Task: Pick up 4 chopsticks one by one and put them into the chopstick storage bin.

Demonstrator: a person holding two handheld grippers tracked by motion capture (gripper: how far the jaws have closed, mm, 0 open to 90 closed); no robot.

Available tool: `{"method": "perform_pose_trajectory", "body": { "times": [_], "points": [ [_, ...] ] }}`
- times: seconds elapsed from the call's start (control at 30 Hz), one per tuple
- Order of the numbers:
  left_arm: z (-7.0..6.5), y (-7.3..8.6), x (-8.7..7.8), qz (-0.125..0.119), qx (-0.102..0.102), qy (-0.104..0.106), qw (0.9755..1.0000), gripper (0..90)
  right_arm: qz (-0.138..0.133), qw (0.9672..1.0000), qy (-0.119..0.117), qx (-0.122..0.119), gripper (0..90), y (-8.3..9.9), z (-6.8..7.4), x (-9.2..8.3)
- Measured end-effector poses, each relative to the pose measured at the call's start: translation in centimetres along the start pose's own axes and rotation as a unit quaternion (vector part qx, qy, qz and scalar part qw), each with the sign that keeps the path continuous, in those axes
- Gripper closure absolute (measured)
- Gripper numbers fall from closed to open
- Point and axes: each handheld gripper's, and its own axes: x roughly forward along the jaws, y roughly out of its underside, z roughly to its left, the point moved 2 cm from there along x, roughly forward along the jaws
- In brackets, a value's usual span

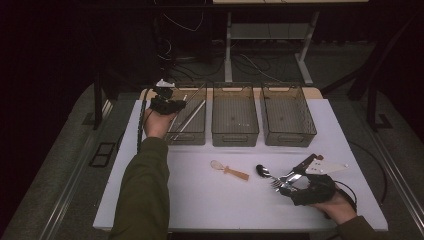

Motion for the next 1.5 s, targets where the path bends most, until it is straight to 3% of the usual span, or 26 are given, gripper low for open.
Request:
{"method": "perform_pose_trajectory", "body": {
  "times": [0.4,0.6,0.7,0.87,1.17,1.5],
  "points": [
    [0.4,0.8,1.6,0.024,-0.005,-0.015,0.9996,84.9,-0.001,1.0000,-0.001,0.001,9.3,0.0,-0.1,0.0],
    [0.4,0.8,1.7,0.029,0.003,-0.027,0.9992,83.8,0.000,1.0000,-0.001,0.001,9.3,0.1,-0.1,0.0],
    [0.2,0.8,1.8,0.034,0.009,-0.032,0.9989,75.9,0.000,1.0000,-0.002,0.002,9.3,0.1,0.0,0.0],
    [0.2,0.8,1.8,0.035,0.013,-0.033,0.9988,70.9,-0.001,1.0000,-0.001,0.003,9.3,0.1,0.0,-0.1],
    [-0.4,0.6,1.0,0.010,0.017,-0.006,0.9998,57.1,0.001,1.0000,0.000,0.003,9.3,0.1,-0.1,0.1],
    [-2.1,0.7,-0.7,-0.006,0.036,0.048,0.9982,46.9,0.003,1.0000,0.001,0.002,9.3,0.1,0.0,0.1]
  ]
}}
